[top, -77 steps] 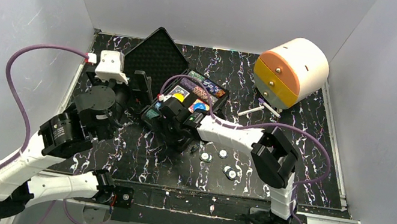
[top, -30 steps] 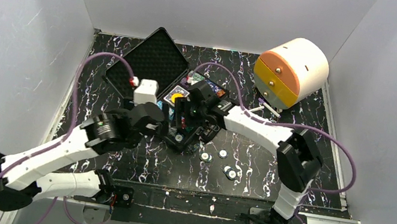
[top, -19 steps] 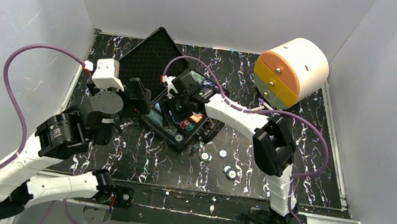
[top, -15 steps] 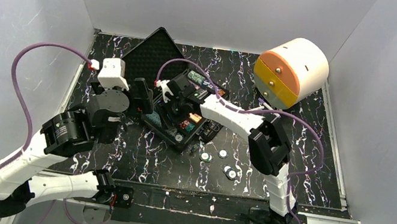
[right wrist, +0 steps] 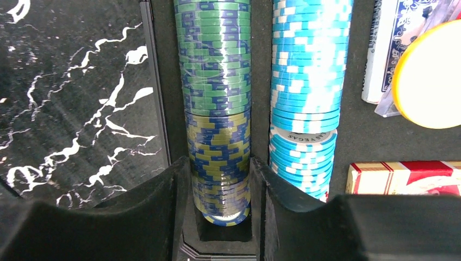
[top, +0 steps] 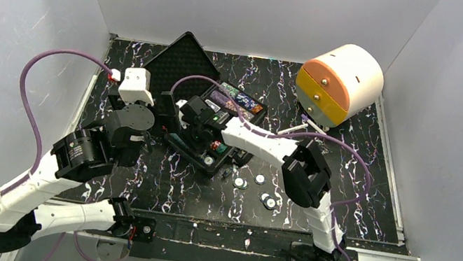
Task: Pack up texas hold em set
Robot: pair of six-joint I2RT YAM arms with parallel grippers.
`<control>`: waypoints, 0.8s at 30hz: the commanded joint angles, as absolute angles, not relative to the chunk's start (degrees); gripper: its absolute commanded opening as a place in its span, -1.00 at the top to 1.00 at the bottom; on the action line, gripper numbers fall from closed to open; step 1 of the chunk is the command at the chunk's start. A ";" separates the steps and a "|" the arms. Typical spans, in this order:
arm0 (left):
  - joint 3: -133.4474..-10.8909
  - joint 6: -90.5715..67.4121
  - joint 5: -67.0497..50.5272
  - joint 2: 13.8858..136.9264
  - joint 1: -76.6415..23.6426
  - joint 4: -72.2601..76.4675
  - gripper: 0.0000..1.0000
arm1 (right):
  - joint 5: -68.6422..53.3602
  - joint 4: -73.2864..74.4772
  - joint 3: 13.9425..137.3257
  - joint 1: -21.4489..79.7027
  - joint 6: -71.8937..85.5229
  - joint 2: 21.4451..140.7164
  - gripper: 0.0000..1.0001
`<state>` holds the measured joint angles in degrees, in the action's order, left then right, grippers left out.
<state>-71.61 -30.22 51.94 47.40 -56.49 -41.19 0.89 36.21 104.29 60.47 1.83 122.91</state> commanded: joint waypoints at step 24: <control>-69.45 -30.58 55.84 44.32 -56.65 -40.92 -0.73 | 2.85 48.06 119.87 63.80 3.16 124.32 0.79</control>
